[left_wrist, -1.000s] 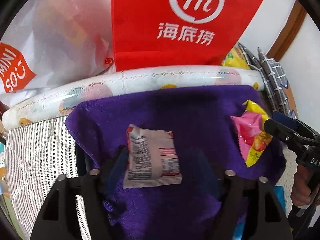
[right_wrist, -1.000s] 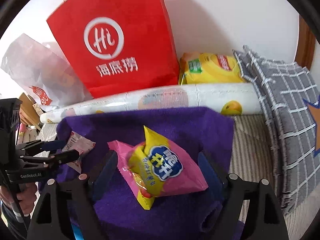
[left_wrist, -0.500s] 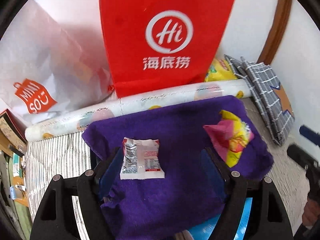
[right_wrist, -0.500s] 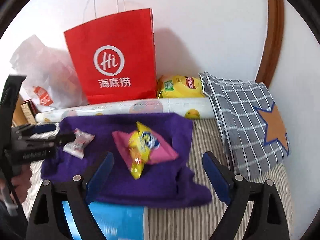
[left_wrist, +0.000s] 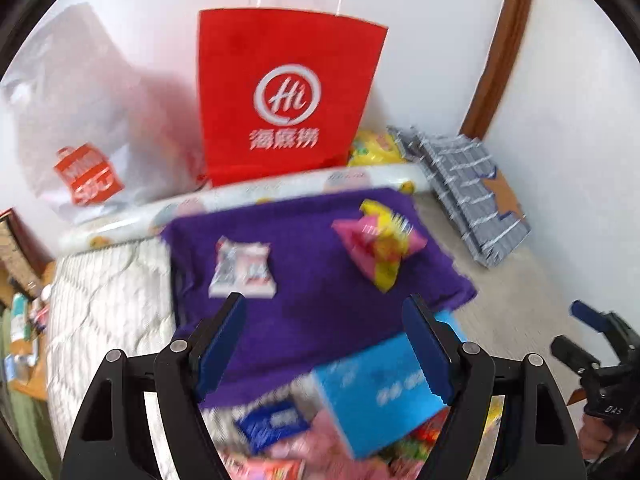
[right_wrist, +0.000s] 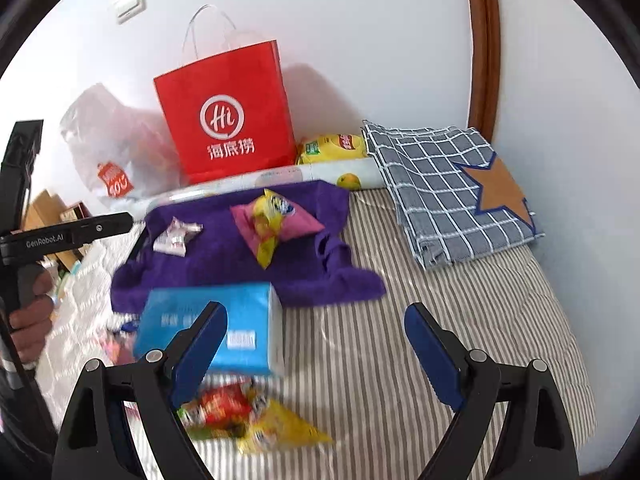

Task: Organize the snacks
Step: 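Grasp the yellow chip bag with black lettering with the right gripper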

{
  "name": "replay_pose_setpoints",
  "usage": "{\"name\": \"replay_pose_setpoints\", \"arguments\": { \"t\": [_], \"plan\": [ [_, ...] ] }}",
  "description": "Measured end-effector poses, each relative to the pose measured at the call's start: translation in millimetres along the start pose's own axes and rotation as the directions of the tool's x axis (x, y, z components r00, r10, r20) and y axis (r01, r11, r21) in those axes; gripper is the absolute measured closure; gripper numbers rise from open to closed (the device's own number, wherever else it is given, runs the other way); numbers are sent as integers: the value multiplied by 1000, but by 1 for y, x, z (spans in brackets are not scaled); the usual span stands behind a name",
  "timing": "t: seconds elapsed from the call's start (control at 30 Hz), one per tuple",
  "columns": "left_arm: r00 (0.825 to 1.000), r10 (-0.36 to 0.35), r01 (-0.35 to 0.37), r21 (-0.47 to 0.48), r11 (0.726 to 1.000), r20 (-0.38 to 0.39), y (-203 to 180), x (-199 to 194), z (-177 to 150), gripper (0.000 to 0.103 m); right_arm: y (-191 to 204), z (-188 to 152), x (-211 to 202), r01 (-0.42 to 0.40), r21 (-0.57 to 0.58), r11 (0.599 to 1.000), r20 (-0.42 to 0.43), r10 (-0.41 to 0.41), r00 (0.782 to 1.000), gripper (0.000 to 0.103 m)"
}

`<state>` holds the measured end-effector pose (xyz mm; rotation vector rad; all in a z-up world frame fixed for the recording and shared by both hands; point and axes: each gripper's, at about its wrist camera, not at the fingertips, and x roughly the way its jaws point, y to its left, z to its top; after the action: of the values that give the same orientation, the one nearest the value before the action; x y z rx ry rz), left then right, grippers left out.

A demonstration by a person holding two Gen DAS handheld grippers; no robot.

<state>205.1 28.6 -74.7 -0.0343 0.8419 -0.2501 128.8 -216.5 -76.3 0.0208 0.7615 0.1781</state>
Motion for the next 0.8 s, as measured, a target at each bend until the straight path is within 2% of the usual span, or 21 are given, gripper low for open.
{"name": "replay_pose_setpoints", "arguments": {
  "t": [0.27,0.53,0.67,0.8],
  "plan": [
    [999,3,-6,-84,996,-32,21,-25,-58,24,19,-62,8,-45,-66,997,-48,42,998,16],
    [995,85,-90,-112,990,-47,44,-33,-98,24,18,-98,44,-86,-26,996,-114,83,990,16],
    [995,93,-98,-130,987,-48,57,-36,-109,24,19,-108,64,-51,-21,998,-140,47,989,27],
    [993,102,-109,-142,984,-57,66,-33,-123,24,17,-110,61,-50,-35,998,-99,47,994,33]
  ]
}}
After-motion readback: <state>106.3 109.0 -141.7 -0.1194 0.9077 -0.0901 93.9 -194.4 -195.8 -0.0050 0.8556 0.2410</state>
